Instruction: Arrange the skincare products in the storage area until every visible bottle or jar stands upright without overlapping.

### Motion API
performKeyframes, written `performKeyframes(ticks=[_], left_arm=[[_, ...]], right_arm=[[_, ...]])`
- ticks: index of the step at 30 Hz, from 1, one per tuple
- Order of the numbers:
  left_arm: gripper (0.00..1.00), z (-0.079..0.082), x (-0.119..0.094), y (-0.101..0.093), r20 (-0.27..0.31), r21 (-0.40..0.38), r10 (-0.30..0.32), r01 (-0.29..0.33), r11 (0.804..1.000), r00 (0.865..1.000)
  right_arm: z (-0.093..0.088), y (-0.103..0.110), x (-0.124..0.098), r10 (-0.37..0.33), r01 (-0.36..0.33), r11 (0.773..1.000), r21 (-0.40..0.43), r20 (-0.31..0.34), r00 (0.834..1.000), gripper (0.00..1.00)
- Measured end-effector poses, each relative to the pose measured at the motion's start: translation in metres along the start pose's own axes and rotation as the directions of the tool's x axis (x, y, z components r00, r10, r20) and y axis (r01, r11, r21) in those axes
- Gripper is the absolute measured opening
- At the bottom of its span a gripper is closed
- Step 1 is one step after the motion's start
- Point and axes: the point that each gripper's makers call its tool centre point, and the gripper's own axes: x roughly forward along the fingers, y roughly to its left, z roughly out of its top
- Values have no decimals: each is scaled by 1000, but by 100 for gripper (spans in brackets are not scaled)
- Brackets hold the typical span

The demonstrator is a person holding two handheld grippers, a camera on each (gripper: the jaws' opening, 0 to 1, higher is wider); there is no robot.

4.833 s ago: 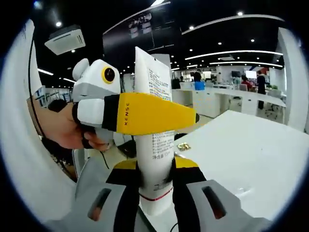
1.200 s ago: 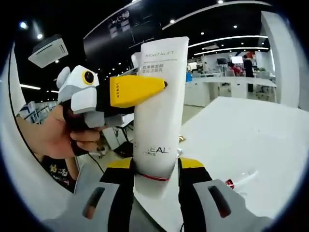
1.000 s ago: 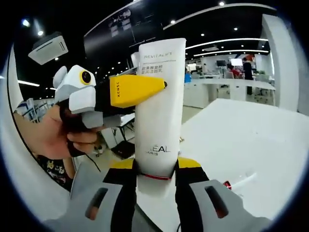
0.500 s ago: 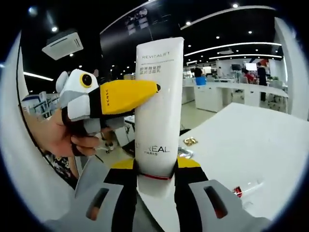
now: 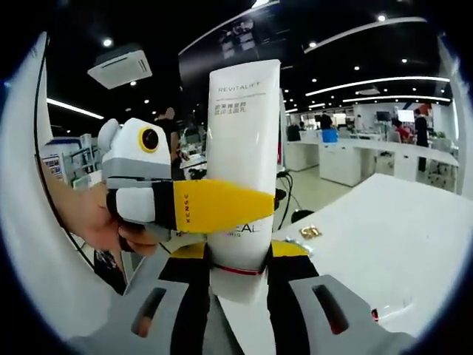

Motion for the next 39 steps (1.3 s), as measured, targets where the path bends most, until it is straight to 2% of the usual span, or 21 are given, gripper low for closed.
performKeyframes(ticks=[3,4,7,11,17,22,32,35,39], left_arm=[[22,-3,-3,1,-31,-34,3,-4,999,1000],[21,-5,-4,3,-40,-46,22,-23,999,999],[20,-6,-7,4,-42,-55,35,-38,998,998],[19,-12,-19,11,-61,-88,80,-85,992,995],[19,-14,-39,20,-91,-98,124,-132,986,988],[19,-16,-46,27,-105,-104,151,-162,981,983],[19,-11,-67,41,-108,-85,165,-174,981,980],[19,-8,-73,47,-96,-94,157,-166,982,983],[19,-2,-75,55,-64,-120,136,-143,982,989]], right_arm=[[-3,3,-1,23,-23,1000,-8,-18,1000,26],[-5,5,-1,33,-33,999,2,-22,999,27],[-6,8,1,47,-47,999,12,-22,999,28],[-13,17,9,104,-103,994,34,-38,994,28],[-17,36,23,175,-173,984,45,-31,984,29],[-21,42,28,195,-195,981,22,-49,980,30],[-32,38,29,237,-236,972,23,-87,968,40],[-29,35,29,236,-234,972,26,-97,967,38],[-15,27,23,195,-189,979,72,-84,977,39]])
